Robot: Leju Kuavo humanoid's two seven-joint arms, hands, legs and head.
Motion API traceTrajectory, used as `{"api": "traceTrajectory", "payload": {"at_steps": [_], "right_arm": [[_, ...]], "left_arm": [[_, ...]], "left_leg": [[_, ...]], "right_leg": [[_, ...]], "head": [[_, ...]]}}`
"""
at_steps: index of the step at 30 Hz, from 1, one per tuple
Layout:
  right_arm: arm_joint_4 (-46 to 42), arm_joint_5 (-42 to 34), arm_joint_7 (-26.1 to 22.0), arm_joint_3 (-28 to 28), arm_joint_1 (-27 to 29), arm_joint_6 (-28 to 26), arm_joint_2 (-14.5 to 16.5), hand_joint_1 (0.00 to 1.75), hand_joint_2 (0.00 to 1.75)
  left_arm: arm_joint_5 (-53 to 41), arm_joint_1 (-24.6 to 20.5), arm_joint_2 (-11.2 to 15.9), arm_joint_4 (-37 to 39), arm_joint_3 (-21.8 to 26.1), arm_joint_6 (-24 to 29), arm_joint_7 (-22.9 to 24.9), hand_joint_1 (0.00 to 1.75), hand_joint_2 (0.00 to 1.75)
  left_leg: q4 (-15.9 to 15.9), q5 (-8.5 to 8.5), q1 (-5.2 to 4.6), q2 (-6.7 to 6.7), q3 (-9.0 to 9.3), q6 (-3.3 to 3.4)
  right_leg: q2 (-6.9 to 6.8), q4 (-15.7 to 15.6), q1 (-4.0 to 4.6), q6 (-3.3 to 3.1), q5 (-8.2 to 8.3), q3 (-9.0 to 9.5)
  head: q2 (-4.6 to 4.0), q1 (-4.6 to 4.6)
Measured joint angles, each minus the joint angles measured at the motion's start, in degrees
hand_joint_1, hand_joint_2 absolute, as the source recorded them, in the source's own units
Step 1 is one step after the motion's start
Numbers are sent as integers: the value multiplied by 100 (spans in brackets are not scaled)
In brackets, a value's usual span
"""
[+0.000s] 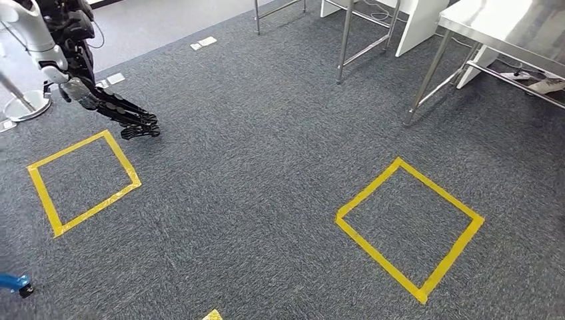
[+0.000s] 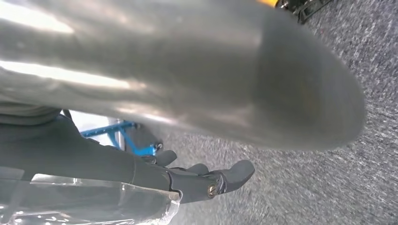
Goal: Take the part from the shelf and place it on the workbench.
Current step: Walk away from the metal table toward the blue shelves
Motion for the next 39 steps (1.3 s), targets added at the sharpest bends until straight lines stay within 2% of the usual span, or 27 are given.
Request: {"api": "traceTrajectory", "payload": {"at_steps": [1, 2, 3, 5, 7, 9, 11, 12, 14, 15, 16, 17, 18, 20, 21, 22, 23, 25, 27, 29, 30, 31, 32, 33, 36, 38, 39], "right_arm": [[0, -1, -4, -15, 0, 1, -2, 0, 0], [0, -1, -6, -26, -3, 3, -3, 0, 0], [0, 3, -8, -34, -6, 8, 1, 0, 0], [0, 28, -9, -44, -8, 29, 6, 0, 0], [0, 53, -8, -52, -9, 48, 6, 0, 0], [-1, 60, -6, -60, -20, 50, 5, 0, 0], [-2, 61, 0, -66, -31, 51, 7, 0, 0], [-1, 61, 9, -69, -31, 51, 11, 0, 0], [1, 57, 39, -79, -14, 53, 18, 0, 0], [2, 55, 54, -89, -3, 53, 20, 0, 0], [3, 51, 66, -102, 7, 54, 21, 0, 0], [4, 48, 72, -116, 13, 54, 21, 0, 0], [4, 45, 74, -130, 14, 54, 21, 0, 0], [4, 42, 76, -145, 11, 55, 22, 0, 0], [4, 41, 76, -149, 7, 55, 22, 0, 0], [4, 40, 76, -153, 2, 55, 23, 0, 0], [4, 39, 76, -157, -5, 55, 24, 0, 0], [4, 38, 78, -160, -17, 55, 28, 0, 0], [4, 37, 78, -161, -18, 55, 35, 0, 0], [4, 37, 78, -164, -6, 55, 43, 0, 0], [4, 36, 78, -166, 2, 55, 44, 0, 0], [4, 36, 78, -168, 5, 55, 43, 0, 0], [4, 35, 80, -169, 3, 55, 42, 0, 0], [4, 35, 82, -169, -1, 55, 42, 0, 0], [4, 34, 89, -172, -13, 54, 51, 0, 0], [4, 31, 96, -180, -17, 52, 53, 0, 0], [4, 25, 102, -186, -24, 50, 55, 0, 0]], "left_arm": [[-23, 4, -1, 0, 1, -3, 17, 0, 0], [-51, 8, -1, 0, 1, -4, 38, 0, 0], [-85, 10, -1, -1, -1, -3, 59, 0, 0], [-135, -3, -4, -2, -4, 3, 88, 0, 0], [-145, -23, -11, -2, -5, 6, 98, 0, 0], [-142, -27, -15, -2, -4, 7, 102, 0, 0], [-134, -25, -23, -2, -4, 3, 107, 0, 0], [-133, -28, -26, -2, -3, 1, 111, 0, 0], [-150, -33, -25, -2, -3, -5, 123, 0, 0], [-165, -30, -25, -2, -4, -9, 128, 0, 0], [-180, -25, -25, -2, -6, -12, 134, 0, 0], [-192, -18, -26, -2, -8, -15, 140, 0, 0], [-201, -13, -28, -2, -9, -17, 143, 0, 0], [-216, -12, -32, -2, -16, -19, 147, 0, 0], [-222, -14, -33, -2, -19, -20, 148, 0, 0], [-226, -14, -33, -2, -21, -21, 148, 0, 0], [-227, -10, -32, -2, -22, -21, 148, 0, 0], [-228, 5, -29, -1, -22, -22, 149, 0, 0], [-228, 8, -31, 0, -23, -22, 150, 0, 0], [-228, -2, -35, 0, -24, -22, 150, 0, 0], [-228, -4, -34, 0, -24, -22, 150, 0, 0], [-228, -3, -34, 0, -24, -22, 151, 0, 0], [-230, 2, -33, -1, -24, -22, 152, 0, 0], [-233, 6, -31, -1, -24, -25, 154, 0, 0], [-261, -8, -29, -2, -28, -48, 156, 0, 0], [-288, -23, -31, -2, -39, -74, 153, 0, 0], [-300, -23, -30, -2, -48, -89, 151, 0, 0]], "left_leg": [[131, 1, 19, 20, -71, -19], [23, 113, 36, 44, -20, -31], [-277, 293, 51, 89, 135, -36], [-1081, 624, 53, 329, 570, -24], [-1471, 716, 27, 468, 777, 25], [-1497, 717, -9, 357, 764, 97], [-1529, 759, -13, 244, 762, 190], [-1546, 782, -6, 186, 760, 237], [-1548, 804, -7, 66, 737, 293], [-1547, 809, -15, -4, 727, 303], [-1546, 812, -21, -79, 721, 307], [-1545, 816, -23, -154, 720, 306], [-1543, 819, -24, -227, 724, 302], [-1526, 824, -33, -359, 727, 278], [-1513, 822, -43, -414, 720, 255], [-1505, 822, -50, -461, 709, 224], [-1502, 825, -50, -505, 698, 185], [-1496, 831, -25, -560, 670, 115], [-1246, 661, -17, -382, 544, 62], [-551, 268, -11, -101, 215, 15], [-163, 99, 0, -27, 27, -8], [103, 20, 11, 11, -104, -25], [158, 53, 21, 32, -130, -37], [-14, 185, 32, 56, -37, -42], [-1151, 649, 35, 288, 583, -18], [-1456, 705, -2, 363, 743, 40], [-1458, 710, -25, 303, 734, 77]], "right_leg": [[-59, 1, 2, -4, -4, -1], [-111, 2, 1, 0, -11, 4], [-159, 2, -1, 8, -21, 14], [-251, 10, 26, 55, -59, 36], [-337, 11, 75, 115, -97, 51], [-427, -3, 93, 173, -115, 91], [-309, 148, 68, 215, -227, 59], [-183, 387, 54, 213, -363, -46], [57, 1158, 38, 165, -715, -417], [99, 1526, 38, 160, -842, -602], [119, 1739, 38, 178, -888, -716], [132, 1735, 39, 214, -842, -727], [156, 1486, 36, 261, -701, -622], [326, 655, 15, 325, -342, -261], [409, 329, 5, 319, -210, -131], [469, 152, 6, 293, -142, -69], [475, 98, 20, 254, -116, -62], [373, 84, 17, 170, -80, -33], [261, 53, -11, 88, -41, 3], [133, 45, 0, 34, -36, 4], [61, 46, 13, 22, -41, 1], [-9, 47, 23, 16, -45, -2], [-70, 48, 26, 12, -49, -2], [-125, 48, 27, 14, -56, 2], [-266, 51, 55, 58, -104, 26], [-345, 54, 91, 120, -141, 27], [-387, 51, 96, 153, -152, 40]], "head": [[0, -1], [0, -3], [0, -3], [0, -9], [0, 12], [0, 38], [0, 45], [0, 51], [0, 62], [0, 61], [0, 63], [0, 67], [0, 66], [0, 70], [0, 66], [0, 61], [0, 56], [0, 50], [0, 29], [0, 2], [0, -10], [0, -8], [0, -11], [0, -11], [0, -11], [0, 7], [0, 14]]}}
